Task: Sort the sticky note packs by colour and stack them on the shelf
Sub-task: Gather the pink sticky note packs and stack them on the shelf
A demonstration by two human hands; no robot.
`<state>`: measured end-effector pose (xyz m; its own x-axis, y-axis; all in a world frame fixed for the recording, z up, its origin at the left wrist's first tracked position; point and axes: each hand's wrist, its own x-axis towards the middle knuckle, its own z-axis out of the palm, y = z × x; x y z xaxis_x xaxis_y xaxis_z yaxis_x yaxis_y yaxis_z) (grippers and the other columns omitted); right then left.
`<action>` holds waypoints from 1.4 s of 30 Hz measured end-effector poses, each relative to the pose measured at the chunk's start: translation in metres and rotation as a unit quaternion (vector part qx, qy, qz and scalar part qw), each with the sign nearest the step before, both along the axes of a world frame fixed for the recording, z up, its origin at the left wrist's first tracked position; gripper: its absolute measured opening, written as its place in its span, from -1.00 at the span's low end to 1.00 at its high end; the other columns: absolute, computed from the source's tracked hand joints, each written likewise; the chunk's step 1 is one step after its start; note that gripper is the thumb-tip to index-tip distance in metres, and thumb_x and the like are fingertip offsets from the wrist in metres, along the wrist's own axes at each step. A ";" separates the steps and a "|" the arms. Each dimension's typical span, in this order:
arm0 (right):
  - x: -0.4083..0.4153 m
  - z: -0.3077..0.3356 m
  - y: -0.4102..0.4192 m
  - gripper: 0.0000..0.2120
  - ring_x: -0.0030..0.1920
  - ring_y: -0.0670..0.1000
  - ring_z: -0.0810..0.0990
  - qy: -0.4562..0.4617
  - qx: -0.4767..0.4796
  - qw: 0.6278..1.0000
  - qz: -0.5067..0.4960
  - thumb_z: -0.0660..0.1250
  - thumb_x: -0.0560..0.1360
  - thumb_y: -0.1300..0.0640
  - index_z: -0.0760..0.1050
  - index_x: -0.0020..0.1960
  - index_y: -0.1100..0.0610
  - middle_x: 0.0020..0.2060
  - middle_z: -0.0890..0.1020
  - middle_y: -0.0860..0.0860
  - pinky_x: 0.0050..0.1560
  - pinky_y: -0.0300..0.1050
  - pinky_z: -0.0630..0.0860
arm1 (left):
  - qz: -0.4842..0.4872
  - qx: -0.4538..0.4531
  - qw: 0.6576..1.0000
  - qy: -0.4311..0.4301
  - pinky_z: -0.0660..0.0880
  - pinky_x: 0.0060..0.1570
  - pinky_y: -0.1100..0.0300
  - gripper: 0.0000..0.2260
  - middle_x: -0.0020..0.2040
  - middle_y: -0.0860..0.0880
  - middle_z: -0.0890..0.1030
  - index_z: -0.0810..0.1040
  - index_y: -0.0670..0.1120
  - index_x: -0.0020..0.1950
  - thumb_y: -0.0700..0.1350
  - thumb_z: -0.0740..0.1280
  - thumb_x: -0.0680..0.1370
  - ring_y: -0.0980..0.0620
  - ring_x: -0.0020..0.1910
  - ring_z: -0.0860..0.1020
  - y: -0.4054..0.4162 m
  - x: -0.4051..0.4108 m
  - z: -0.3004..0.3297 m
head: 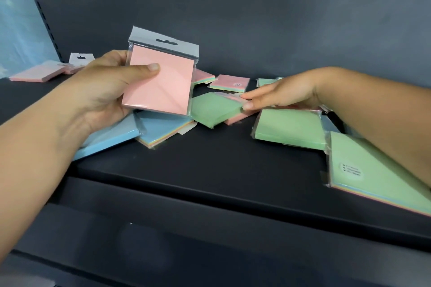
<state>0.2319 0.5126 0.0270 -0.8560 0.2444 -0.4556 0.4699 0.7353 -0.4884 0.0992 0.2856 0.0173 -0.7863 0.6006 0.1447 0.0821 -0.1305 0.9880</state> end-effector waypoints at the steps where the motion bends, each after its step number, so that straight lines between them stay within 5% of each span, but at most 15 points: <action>1: -0.002 0.000 0.000 -0.87 0.04 -0.43 0.49 0.003 0.038 0.999 0.007 0.24 0.45 -0.18 0.52 -0.03 -0.34 -0.05 0.56 -0.47 0.07 -0.48 0.42 | -0.003 -0.001 1.000 0.002 0.56 -0.35 0.31 -0.68 -0.10 0.03 0.67 0.45 -0.13 0.27 -0.22 0.27 0.51 0.17 -0.23 0.66 0.000 0.001 0.002; 4: -0.018 0.003 -0.003 -0.43 0.45 -0.06 0.19 0.032 0.193 0.979 0.047 0.20 0.41 -0.32 0.25 0.39 -0.26 0.33 0.28 -0.19 0.47 -0.04 0.10 | -0.002 -0.005 1.000 0.001 0.58 -0.38 0.25 -0.75 -0.16 0.04 0.68 0.49 -0.09 0.18 -0.21 0.28 0.50 0.15 -0.26 0.66 0.004 0.004 0.008; 10: -0.045 -0.001 -0.013 -0.33 0.51 -0.08 0.02 0.090 0.153 0.979 0.101 0.20 0.46 -0.24 0.09 0.51 -0.11 0.51 0.03 -0.16 0.49 -0.10 -0.02 | 0.001 0.011 1.000 -0.022 0.58 -0.41 0.20 -0.61 -0.03 -0.04 0.67 0.43 -0.16 0.33 -0.21 0.31 0.50 0.09 -0.23 0.67 0.016 0.005 0.018; 16: -0.038 -0.002 0.007 -0.31 0.37 -0.13 0.25 0.020 0.104 0.988 0.112 0.31 0.45 -0.11 0.11 0.50 -0.06 0.42 0.26 -0.14 0.38 -0.19 0.23 | -0.002 0.006 0.999 -0.038 0.58 -0.40 0.22 -0.60 -0.03 -0.04 0.67 0.42 -0.16 0.34 -0.20 0.31 0.49 0.12 -0.25 0.67 0.019 -0.003 0.011; 19: -0.036 0.003 0.010 -0.28 0.38 -0.06 0.31 0.019 0.108 0.989 0.099 0.38 0.38 -0.06 0.18 0.47 -0.02 0.39 0.29 -0.10 0.39 -0.07 0.30 | -0.003 0.003 0.999 -0.043 0.57 -0.39 0.24 -0.60 -0.02 -0.04 0.67 0.42 -0.17 0.34 -0.21 0.30 0.50 0.11 -0.23 0.67 0.020 -0.003 0.011; 21: -0.036 0.003 0.009 -0.30 0.21 -0.05 0.45 0.024 0.127 0.987 0.094 0.42 0.32 -0.11 0.29 0.39 0.00 0.30 0.40 -0.03 0.21 -0.16 0.44 | -0.006 0.000 0.999 -0.043 0.58 -0.38 0.22 -0.58 0.03 -0.06 0.66 0.41 -0.17 0.35 -0.21 0.30 0.50 0.10 -0.21 0.67 0.020 -0.003 0.012; 24: -0.036 0.004 0.012 -0.63 -0.14 0.00 0.51 0.026 0.160 0.983 0.086 0.44 0.34 -0.09 0.45 0.05 0.03 0.11 0.50 0.12 -0.18 -0.22 0.42 | -0.003 0.002 0.999 -0.043 0.59 -0.37 0.20 -0.61 0.00 -0.06 0.67 0.44 -0.17 0.33 -0.22 0.30 0.50 0.09 -0.22 0.68 0.018 -0.001 0.014; 26: -0.032 0.009 0.014 -0.64 -0.01 0.04 0.49 0.046 0.212 0.974 0.061 0.45 0.32 -0.14 0.38 -0.08 0.02 0.02 0.46 0.04 -0.05 -0.14 0.44 | -0.005 0.004 0.999 -0.046 0.60 -0.36 0.21 -0.66 -0.08 -0.03 0.69 0.47 -0.16 0.29 -0.22 0.30 0.50 0.10 -0.24 0.67 0.018 0.000 0.014; 29: -0.028 0.015 0.018 -0.44 0.08 0.03 0.39 0.091 0.277 0.956 0.012 0.44 0.28 -0.21 0.30 0.08 0.07 0.04 0.40 0.00 0.08 -0.10 0.39 | -0.005 0.012 0.998 -0.060 0.60 -0.35 0.22 -0.72 -0.26 0.02 0.69 0.50 -0.11 0.22 -0.23 0.30 0.51 0.13 -0.32 0.66 0.018 0.001 0.015; 35: -0.011 0.030 0.016 -0.52 -0.18 -0.04 0.45 0.252 0.147 0.948 -0.124 0.39 0.36 -0.20 0.31 0.07 0.08 -0.11 0.46 -0.03 -0.28 -0.18 0.37 | -0.019 0.023 0.996 -0.086 0.59 -0.37 0.22 -0.89 -0.31 0.00 0.68 0.52 -0.09 0.01 -0.25 0.28 0.53 0.12 -0.37 0.65 0.020 0.000 0.012; 38: -0.004 0.042 0.000 -0.65 -0.42 -0.10 0.47 0.270 -0.090 0.943 -0.173 0.18 0.49 -0.23 0.38 0.00 0.06 -0.32 0.49 -0.04 -0.44 -0.29 0.38 | -0.026 0.037 0.994 -0.103 0.60 -0.38 0.21 -0.82 -0.23 -0.06 0.68 0.51 -0.14 0.13 -0.26 0.28 0.53 0.08 -0.34 0.66 0.020 0.000 0.011; 40: 0.000 0.049 -0.007 -0.73 -0.53 -0.11 0.50 0.260 -0.236 0.920 -0.172 0.06 0.57 -0.09 0.42 -0.08 0.06 -0.42 0.51 -0.04 -0.52 -0.35 0.43 | -0.024 0.045 0.992 -0.114 0.61 -0.35 0.18 -0.77 -0.13 -0.11 0.67 0.50 -0.17 0.18 -0.26 0.29 0.53 0.03 -0.27 0.66 0.022 0.000 0.011; 42: 0.004 0.051 -0.014 -0.82 -0.50 -0.11 0.57 0.275 -0.276 0.905 -0.174 0.09 0.57 0.19 0.43 -0.13 0.11 -0.40 0.57 -0.02 -0.46 -0.30 0.53 | -0.028 0.056 0.991 -0.120 0.61 -0.38 0.18 -0.77 -0.10 -0.12 0.65 0.50 -0.17 0.17 -0.26 0.30 0.52 0.04 -0.31 0.65 0.020 0.001 0.012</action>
<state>0.2357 0.4990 0.0779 -0.9052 0.4077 -0.1195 0.2010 0.1630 -0.9659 0.0998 0.3058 0.0294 -0.7720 0.6351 0.0250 -0.1643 -0.2374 0.9574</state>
